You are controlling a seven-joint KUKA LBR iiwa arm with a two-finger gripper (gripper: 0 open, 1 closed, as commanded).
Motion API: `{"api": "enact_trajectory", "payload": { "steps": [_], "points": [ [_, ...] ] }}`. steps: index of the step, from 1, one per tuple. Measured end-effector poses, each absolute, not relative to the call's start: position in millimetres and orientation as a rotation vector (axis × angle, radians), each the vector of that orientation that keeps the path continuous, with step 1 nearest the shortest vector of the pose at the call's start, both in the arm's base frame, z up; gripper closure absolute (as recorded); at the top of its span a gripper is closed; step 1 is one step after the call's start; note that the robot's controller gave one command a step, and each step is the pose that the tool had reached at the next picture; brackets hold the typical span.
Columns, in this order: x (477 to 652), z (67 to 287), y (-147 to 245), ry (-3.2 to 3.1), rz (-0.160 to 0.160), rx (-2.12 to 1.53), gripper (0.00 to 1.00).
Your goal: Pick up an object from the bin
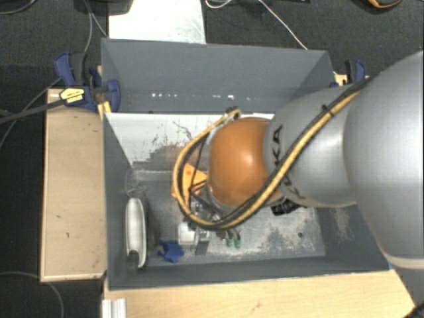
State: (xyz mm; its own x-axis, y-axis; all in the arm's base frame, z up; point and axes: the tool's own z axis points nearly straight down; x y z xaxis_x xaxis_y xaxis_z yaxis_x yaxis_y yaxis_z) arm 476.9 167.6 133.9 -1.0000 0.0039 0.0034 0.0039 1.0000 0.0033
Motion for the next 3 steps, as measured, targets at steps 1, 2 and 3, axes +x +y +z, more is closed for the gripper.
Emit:
{"api": "enact_trajectory", "payload": {
  "steps": [1, 2, 3],
  "points": [
    [477.4, 145, 168, -3.141, -0.007, -0.006, 1.00],
    [476.3, 155, 167, -3.135, -0.003, -0.005, 1.00],
    [476.2, 172, 167, -3.135, -0.003, -0.004, 1.00]
  ]
}}
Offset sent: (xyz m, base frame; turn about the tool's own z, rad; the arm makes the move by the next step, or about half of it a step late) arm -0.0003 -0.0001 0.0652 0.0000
